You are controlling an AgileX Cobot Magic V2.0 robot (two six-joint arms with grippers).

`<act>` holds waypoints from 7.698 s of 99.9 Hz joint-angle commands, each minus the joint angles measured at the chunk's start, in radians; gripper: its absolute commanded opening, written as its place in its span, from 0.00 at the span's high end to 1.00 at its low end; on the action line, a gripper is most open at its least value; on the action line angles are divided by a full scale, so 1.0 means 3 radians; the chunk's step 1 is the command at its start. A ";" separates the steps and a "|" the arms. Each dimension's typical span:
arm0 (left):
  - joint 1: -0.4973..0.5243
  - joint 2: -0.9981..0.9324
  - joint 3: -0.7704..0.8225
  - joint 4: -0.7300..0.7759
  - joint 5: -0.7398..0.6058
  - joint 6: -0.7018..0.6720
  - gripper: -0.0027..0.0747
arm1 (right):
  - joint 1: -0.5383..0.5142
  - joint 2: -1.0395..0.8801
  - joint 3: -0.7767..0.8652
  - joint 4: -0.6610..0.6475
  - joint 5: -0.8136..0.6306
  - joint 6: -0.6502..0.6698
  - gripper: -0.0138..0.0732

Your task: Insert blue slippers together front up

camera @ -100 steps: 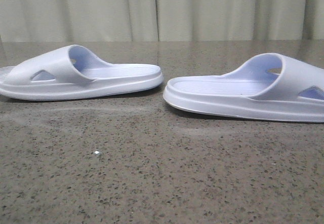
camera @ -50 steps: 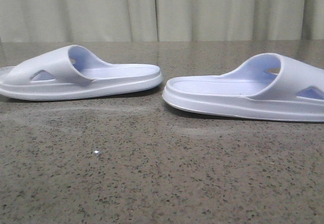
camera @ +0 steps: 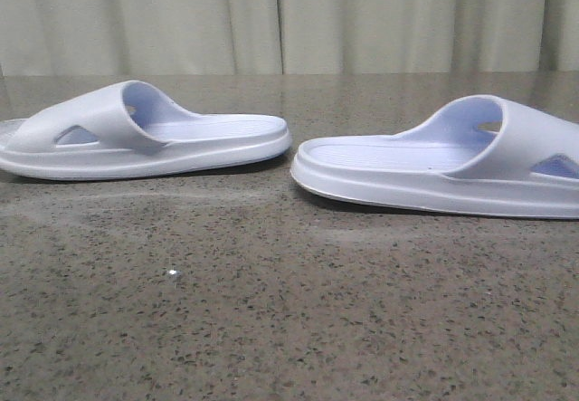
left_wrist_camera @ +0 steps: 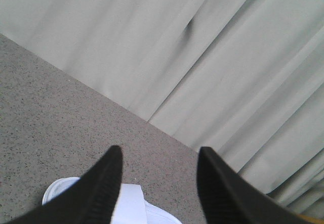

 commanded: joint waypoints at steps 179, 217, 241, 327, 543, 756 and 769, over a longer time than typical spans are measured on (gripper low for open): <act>-0.0027 0.2743 -0.0571 -0.1356 0.0048 0.0255 0.45 | -0.0005 0.0088 -0.0113 -0.0018 -0.0376 -0.0013 0.31; -0.0027 0.3070 -0.0808 -0.1362 0.0203 0.0262 0.45 | -0.0005 0.0088 -0.0107 -0.0018 -0.0496 -0.0013 0.31; -0.0027 0.3238 -0.0880 -0.1362 0.0310 0.0264 0.45 | -0.0005 0.0088 -0.0107 -0.0047 -0.0503 -0.0013 0.31; -0.0027 0.3307 -0.0880 -0.1015 0.0296 0.0437 0.94 | -0.0005 0.0088 -0.0107 -0.0082 -0.0478 -0.0013 0.32; -0.0027 0.1584 -0.0880 -0.1508 0.1004 0.0597 0.94 | -0.0274 0.0620 0.0646 -0.0071 -0.0148 0.1638 0.32; -0.0027 0.1584 -0.0880 -0.1550 0.0991 0.0599 0.94 | -0.0090 0.2221 0.0646 0.0080 -0.0828 0.1638 0.32; -0.0027 0.1584 -0.0880 -0.1550 0.0991 0.0599 0.94 | 0.0025 0.2221 0.0646 0.0133 -0.0898 0.1638 0.32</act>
